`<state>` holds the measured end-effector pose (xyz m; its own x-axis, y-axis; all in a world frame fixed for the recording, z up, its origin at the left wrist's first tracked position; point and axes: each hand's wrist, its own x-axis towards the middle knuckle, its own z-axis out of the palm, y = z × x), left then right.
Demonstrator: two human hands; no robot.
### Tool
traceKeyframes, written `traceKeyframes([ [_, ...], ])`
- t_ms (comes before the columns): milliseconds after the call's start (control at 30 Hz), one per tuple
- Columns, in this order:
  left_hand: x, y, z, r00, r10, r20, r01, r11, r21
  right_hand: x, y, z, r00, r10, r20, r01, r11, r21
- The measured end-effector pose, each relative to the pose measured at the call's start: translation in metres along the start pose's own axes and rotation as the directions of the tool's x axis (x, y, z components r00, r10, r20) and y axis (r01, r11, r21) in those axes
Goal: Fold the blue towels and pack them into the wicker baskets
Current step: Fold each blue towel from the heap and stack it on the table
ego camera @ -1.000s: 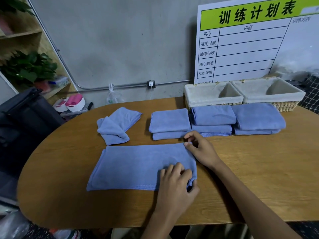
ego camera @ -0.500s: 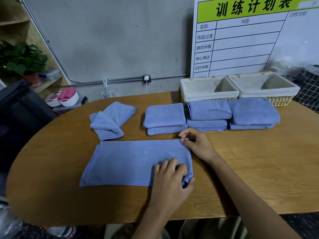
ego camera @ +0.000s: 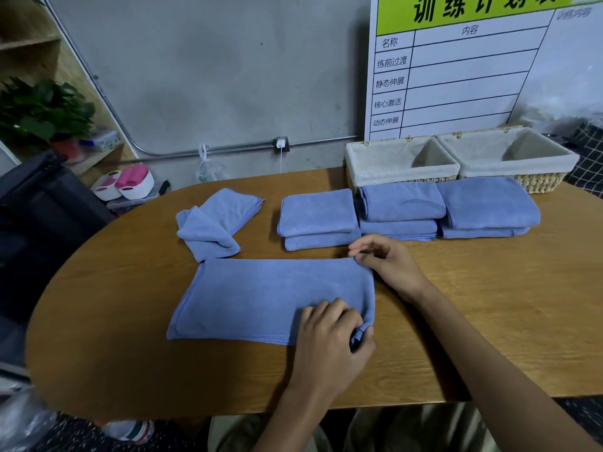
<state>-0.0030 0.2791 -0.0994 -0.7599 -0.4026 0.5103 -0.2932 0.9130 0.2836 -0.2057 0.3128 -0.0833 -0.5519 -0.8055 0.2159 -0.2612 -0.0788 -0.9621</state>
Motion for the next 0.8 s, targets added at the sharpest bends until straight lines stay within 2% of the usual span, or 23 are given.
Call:
traceKeyframes([
  [167, -0.003, 0.001, -0.003, 0.999, -0.034, -0.019, 0.033, 0.996, -0.081, -0.001, -0.003, 0.002, 0.996, 0.026, 0.08, -0.03, 0.999, 0.046],
  [300, -0.002, 0.001, -0.008, 0.995, -0.094, -0.034, 0.084, 0.972, -0.22, 0.002, -0.004, 0.0, 0.999, 0.052, 0.012, -0.053, 0.981, 0.187],
  [433, -0.003, 0.0, -0.011, 0.981, -0.179, -0.07, 0.138, 0.91, -0.39, 0.002, 0.002, -0.009, 0.991, 0.083, 0.109, -0.116, 0.93, 0.349],
  [567, -0.002, -0.002, -0.015, 0.969, -0.23, -0.096, 0.159, 0.866, -0.474, 0.001, 0.005, -0.015, 0.972, 0.075, 0.224, -0.146, 0.936, 0.321],
  [800, -0.001, -0.008, -0.017, 0.912, -0.395, -0.105, 0.25, 0.743, -0.621, 0.001, 0.006, -0.013, 0.977, 0.079, 0.2, -0.138, 0.944, 0.3],
])
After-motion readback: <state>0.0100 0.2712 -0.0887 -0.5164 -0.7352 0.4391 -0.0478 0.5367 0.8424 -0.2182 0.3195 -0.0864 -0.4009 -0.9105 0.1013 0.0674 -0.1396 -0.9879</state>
